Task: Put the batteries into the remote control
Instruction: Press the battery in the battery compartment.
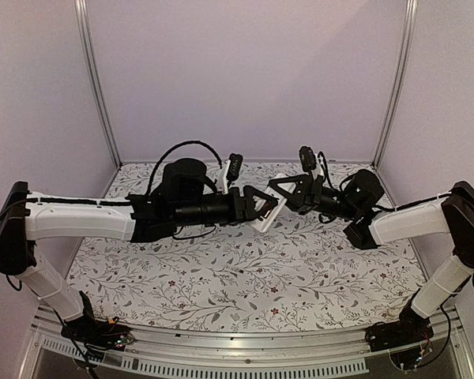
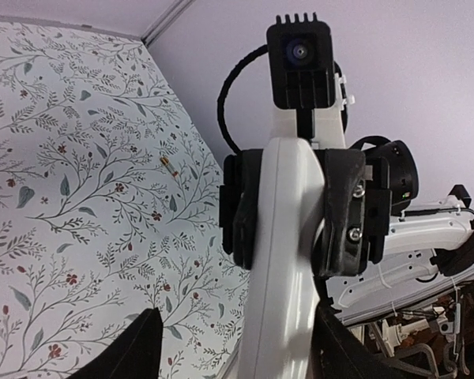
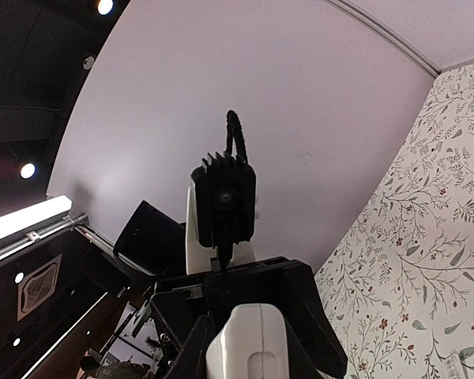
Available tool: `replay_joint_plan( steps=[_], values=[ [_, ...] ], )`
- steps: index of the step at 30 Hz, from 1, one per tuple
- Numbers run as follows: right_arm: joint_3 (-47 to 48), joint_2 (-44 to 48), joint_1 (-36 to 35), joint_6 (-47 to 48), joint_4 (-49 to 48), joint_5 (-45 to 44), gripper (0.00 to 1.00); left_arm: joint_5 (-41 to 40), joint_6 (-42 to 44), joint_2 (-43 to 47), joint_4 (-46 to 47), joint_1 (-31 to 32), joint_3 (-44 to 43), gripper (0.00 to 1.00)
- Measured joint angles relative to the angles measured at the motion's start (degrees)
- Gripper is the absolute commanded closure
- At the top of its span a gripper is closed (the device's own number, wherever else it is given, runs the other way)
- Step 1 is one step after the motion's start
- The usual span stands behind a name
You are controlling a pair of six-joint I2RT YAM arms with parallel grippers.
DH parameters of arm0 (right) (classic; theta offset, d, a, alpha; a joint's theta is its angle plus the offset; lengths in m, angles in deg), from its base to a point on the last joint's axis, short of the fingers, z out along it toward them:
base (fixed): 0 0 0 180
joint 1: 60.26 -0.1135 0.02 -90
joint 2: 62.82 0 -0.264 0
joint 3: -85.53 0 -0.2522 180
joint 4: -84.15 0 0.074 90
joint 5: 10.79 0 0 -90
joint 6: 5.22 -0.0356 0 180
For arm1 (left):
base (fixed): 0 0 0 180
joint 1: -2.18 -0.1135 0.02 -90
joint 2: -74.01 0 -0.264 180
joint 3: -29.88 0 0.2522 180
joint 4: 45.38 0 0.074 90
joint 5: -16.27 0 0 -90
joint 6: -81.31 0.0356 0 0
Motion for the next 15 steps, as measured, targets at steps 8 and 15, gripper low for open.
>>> replay_joint_plan(
  steps=[8, 15],
  values=[
    [0.0, 0.22, 0.85, 0.17, -0.28, -0.02, 1.0, -0.59, 0.76, 1.03, -1.81, 0.04, 0.24, 0.37],
    [0.0, 1.44, 0.92, 2.23, 1.46, -0.07, 1.0, -3.3, 5.16, 1.6, -6.93, 0.59, -1.99, 0.26]
  ],
)
